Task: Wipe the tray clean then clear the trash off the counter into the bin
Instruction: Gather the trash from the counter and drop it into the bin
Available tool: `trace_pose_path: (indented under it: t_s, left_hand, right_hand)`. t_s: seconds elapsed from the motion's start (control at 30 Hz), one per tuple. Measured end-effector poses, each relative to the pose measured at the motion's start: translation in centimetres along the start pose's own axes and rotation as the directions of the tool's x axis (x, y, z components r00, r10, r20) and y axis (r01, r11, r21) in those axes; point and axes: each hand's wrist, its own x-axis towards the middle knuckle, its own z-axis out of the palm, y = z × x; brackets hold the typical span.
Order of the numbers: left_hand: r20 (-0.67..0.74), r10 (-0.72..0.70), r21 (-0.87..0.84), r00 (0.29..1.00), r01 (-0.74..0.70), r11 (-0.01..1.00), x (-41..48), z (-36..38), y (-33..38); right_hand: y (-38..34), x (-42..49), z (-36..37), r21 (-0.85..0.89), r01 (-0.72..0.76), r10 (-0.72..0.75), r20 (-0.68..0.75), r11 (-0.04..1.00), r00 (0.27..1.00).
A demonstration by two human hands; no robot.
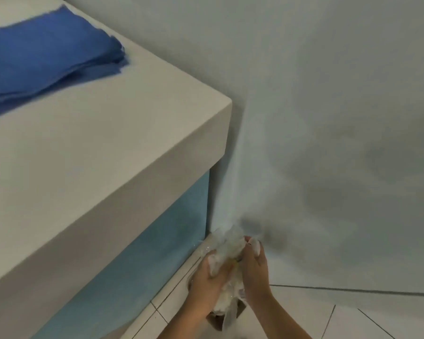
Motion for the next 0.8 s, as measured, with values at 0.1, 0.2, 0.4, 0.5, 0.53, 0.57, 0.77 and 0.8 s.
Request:
trace_pose_path:
  t_s: [0.1, 0.2, 0.4, 0.5, 0.53, 0.57, 0.77, 0.8]
  left_hand:
    - [-0.066, 0.07, 0.125, 0.995, -0.061, 0.99, 4.1, 0.3, -6.8]
    - [-0.135, 0.204, 0.405, 0.97, -0.134, 0.904, 7.2, 0.0, -14.0]
    - [0.209, 0.216, 0.957, 0.954, -0.245, 0.157, 8.0, -1.8, -24.3]
    - [0.367, 0.075, 0.929, 0.927, -0.362, -0.074, 8.3, -2.7, -27.3]
    - [0.362, 0.009, 0.925, 0.932, -0.359, -0.122, 8.6, -2.8, -27.5]
    - [0.35, -0.029, 0.923, 0.936, -0.35, -0.16, 8.8, -2.7, -27.4]
    - [0.274, -0.208, 0.871, 0.939, -0.334, -0.36, 10.6, -0.2, -26.7]
    - [0.242, -0.203, 0.883, 0.949, -0.302, -0.359, 11.3, 0.2, -27.2]
  right_hand:
    - [5.9, 4.7, -1.0, -0.103, 0.112, -0.111, 0.016, 0.988, 0.994]
    - [11.6, 8.2, -1.9, -0.28, 0.292, -0.296, 0.028, 0.914, 0.955]
    - [22.5, 12.3, -5.2, -0.667, 0.428, -0.197, 0.396, 0.61, 0.897]
    - [24.4, 13.1, -6.4, -0.746, 0.598, 0.018, 0.63, 0.291, 0.777]
    - [24.6, 13.2, -6.6, -0.736, 0.638, 0.089, 0.668, 0.225, 0.739]
    - [24.7, 13.4, -6.6, -0.721, 0.665, 0.14, 0.691, 0.194, 0.709]
    - [26.1, 15.1, -7.5, -0.754, 0.641, 0.176, 0.657, 0.144, 0.733]
    - [26.3, 15.1, -7.7, -0.76, 0.641, 0.152, 0.649, 0.104, 0.745]
